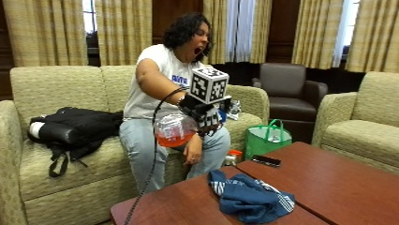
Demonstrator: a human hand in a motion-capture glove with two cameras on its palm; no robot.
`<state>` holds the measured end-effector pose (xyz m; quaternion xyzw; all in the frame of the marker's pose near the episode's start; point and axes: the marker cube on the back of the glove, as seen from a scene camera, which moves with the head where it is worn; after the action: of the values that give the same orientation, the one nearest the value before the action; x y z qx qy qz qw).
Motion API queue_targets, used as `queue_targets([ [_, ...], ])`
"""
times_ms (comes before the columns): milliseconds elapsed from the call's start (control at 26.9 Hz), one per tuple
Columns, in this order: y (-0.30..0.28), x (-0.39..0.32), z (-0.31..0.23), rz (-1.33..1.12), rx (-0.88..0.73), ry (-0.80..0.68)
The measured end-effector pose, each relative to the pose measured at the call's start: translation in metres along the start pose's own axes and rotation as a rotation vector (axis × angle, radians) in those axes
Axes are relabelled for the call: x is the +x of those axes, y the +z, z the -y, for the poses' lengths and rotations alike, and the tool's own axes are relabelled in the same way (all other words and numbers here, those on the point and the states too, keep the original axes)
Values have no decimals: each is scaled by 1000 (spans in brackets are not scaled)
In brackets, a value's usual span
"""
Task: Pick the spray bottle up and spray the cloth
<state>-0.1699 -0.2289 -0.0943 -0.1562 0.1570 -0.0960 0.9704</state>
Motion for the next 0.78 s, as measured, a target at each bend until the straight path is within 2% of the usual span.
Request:
queue_targets([
  [410,108,-72,44,-258,-257,-17],
  [782,198,-115,53,-444,-436,-69],
])
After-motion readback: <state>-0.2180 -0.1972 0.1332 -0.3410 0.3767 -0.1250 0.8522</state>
